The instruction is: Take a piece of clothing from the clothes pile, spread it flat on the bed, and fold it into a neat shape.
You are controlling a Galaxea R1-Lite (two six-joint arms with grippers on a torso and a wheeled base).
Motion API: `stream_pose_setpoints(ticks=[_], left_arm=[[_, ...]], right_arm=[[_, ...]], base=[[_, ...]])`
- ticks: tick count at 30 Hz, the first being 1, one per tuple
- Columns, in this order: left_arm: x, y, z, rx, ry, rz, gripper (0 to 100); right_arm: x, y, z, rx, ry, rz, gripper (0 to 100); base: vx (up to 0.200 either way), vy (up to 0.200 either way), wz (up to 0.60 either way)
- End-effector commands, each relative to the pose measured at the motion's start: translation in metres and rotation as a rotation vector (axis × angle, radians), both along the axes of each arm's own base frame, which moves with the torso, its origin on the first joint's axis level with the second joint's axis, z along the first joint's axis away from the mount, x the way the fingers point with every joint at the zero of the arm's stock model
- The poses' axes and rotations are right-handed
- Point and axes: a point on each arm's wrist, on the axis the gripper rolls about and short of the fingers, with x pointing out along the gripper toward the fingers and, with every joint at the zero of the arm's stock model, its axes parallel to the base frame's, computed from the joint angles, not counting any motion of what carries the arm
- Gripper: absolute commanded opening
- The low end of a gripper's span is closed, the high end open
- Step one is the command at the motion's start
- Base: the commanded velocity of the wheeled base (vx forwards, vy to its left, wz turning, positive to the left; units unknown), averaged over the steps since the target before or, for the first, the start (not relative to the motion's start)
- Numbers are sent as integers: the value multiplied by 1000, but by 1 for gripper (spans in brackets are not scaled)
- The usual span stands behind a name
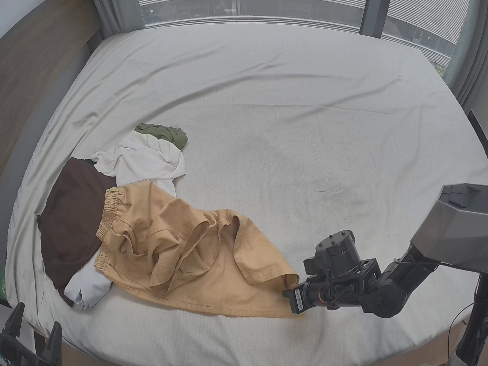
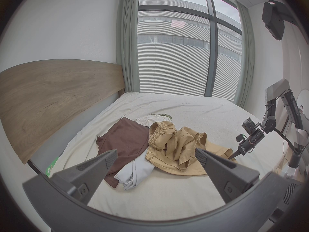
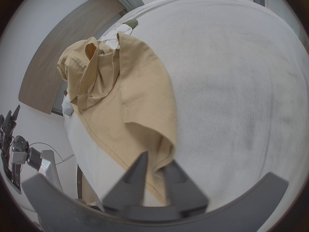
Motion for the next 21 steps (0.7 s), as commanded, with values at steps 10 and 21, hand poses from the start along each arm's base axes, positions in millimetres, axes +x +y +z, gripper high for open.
stream_pose_setpoints(ticks=[10,21], left_arm=[[0,0,-5,0,1,0,100],[0,0,-5,2,1,2,100]], right_arm=[[-8,-38,13,-19,6,-87,0],[-22,-69,20,-35,21,-150,0]], base=[[0,0,0],[0,0,0]])
